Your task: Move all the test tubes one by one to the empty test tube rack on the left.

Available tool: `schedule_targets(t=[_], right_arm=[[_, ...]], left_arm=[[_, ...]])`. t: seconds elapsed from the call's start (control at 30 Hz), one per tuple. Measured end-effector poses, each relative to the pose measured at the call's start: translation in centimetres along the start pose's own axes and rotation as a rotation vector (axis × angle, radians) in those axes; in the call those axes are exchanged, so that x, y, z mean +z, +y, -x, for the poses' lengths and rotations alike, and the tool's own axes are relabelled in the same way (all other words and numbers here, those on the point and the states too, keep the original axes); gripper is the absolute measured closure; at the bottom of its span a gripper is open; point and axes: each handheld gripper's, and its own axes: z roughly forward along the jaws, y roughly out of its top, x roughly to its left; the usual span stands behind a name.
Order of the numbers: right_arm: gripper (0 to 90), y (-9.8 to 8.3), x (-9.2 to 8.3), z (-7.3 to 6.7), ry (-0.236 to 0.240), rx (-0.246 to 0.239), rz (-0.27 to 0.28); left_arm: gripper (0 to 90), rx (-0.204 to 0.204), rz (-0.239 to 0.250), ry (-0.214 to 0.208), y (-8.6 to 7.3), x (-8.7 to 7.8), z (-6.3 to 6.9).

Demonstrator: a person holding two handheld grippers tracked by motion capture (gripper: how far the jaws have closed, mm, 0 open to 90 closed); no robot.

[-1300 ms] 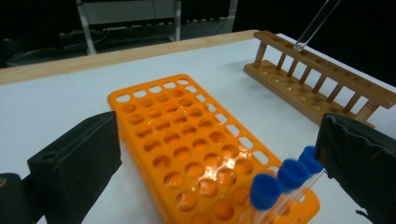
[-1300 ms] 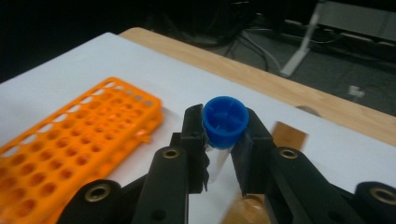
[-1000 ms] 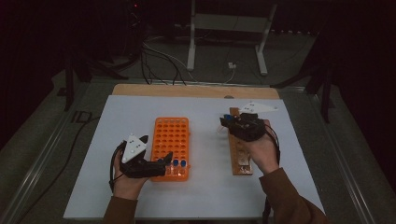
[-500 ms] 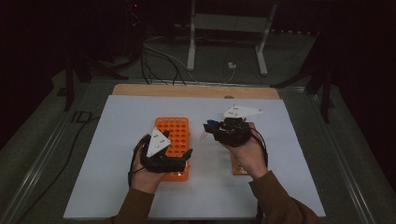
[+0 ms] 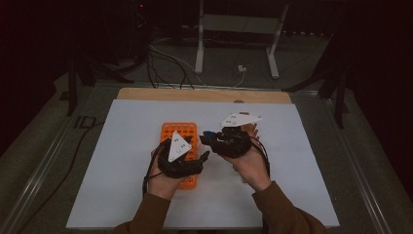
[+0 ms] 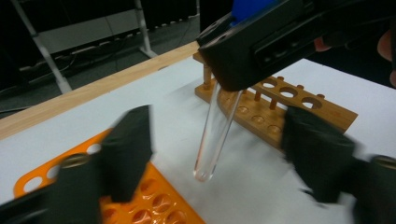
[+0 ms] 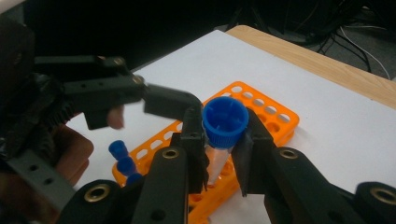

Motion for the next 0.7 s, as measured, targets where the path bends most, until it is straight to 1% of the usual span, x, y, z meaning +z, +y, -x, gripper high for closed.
schedule_targets(t=[0.03,0.1,0.23,0.33,0.47,0.7], right_arm=[[76.4,0.02,0.04,-0.06,0.001,0.000,-0.001],[76.4,0.05,0.12,-0.12,0.007,0.002,-0.003],[76.4,0.03,0.20,-0.27,0.018,0.003,-0.002],[76.4,0.04,0.26,-0.32,0.023,0.006,0.001],[76.5,0.05,0.26,-0.35,0.029,0.004,0.002],[76.3,-0.01,0.26,-0.16,0.032,0.011,-0.001]], left_arm=[[40.4,0.005,0.000,-0.001,0.01,0.03,0.01],[48.1,0.002,0.001,-0.002,0.01,0.08,-0.02],[58.5,-0.009,0.016,-0.012,0.01,0.11,-0.08],[63.9,-0.014,0.024,-0.013,0.02,0.09,-0.16],[70.6,-0.009,0.028,-0.018,0.01,0.01,-0.31],[75.5,0.034,0.021,-0.023,-0.02,0.19,0.01]])
